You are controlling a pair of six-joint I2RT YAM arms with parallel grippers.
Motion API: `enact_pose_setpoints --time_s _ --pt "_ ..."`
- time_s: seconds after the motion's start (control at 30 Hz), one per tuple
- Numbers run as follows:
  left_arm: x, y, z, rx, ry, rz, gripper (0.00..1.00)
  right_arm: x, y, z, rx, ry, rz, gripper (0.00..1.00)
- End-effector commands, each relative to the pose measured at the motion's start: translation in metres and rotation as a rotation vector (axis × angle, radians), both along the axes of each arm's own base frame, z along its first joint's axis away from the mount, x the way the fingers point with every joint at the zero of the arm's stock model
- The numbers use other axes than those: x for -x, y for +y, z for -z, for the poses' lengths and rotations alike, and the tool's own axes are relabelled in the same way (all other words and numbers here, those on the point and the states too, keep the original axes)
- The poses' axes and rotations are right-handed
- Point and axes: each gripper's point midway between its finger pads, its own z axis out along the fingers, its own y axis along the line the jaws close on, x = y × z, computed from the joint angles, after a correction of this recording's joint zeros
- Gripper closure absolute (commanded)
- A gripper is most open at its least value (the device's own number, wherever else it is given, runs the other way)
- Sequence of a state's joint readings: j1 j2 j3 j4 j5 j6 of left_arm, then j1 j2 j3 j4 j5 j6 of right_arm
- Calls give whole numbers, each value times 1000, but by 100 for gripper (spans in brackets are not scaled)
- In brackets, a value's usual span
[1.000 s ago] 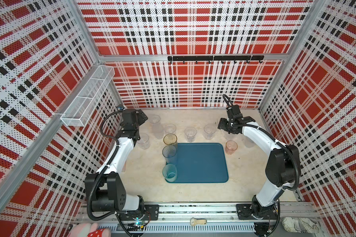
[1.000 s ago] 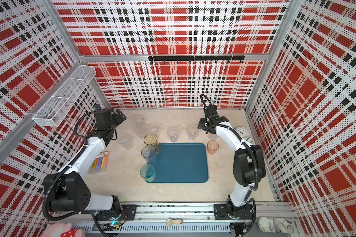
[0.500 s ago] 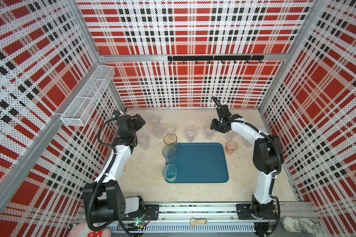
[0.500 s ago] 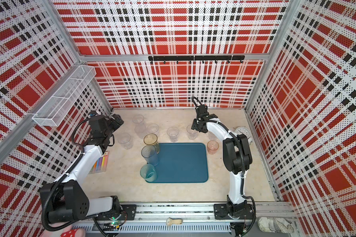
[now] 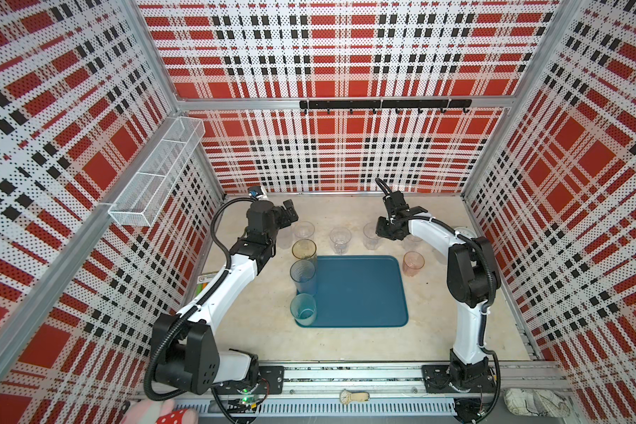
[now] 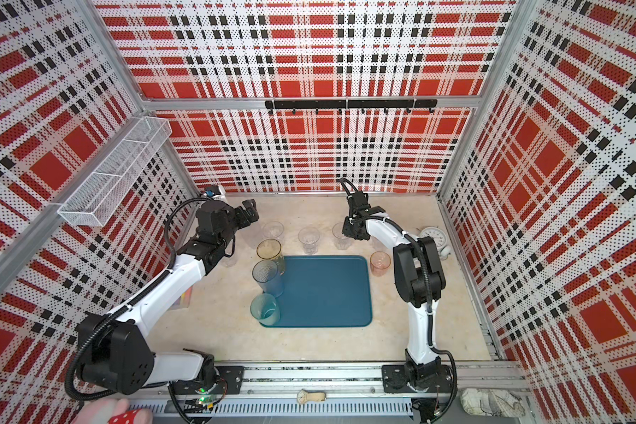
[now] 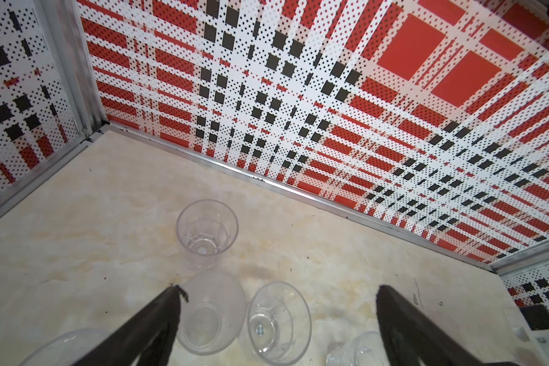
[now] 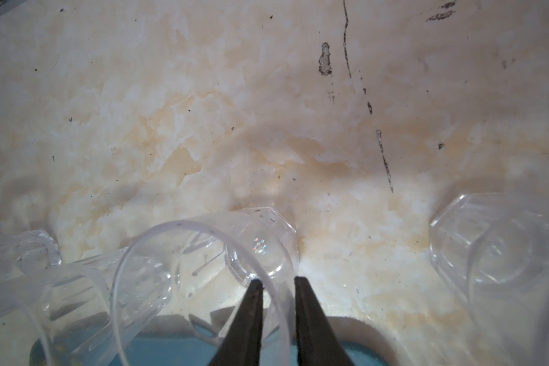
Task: Place the glasses into the tray
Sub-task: Pick up the glass from the top-center of the table.
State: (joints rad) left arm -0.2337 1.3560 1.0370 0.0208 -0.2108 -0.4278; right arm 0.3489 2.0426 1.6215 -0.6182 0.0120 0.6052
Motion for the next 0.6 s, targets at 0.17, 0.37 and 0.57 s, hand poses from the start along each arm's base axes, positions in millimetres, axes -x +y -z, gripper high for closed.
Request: enact_pose_setpoints --time_s 0.17,0.37,0.57 --pt "-2 0 -8 -2 -37 -2 2 1 -2 -11 68 -19 -26 90" --pt "0 2 -8 -1 -38 -9 2 4 -6 -33 81 -42 -15 95" --pt "1 5 -9 -3 -43 -22 2 27 -13 -60 164 -37 -70 96"
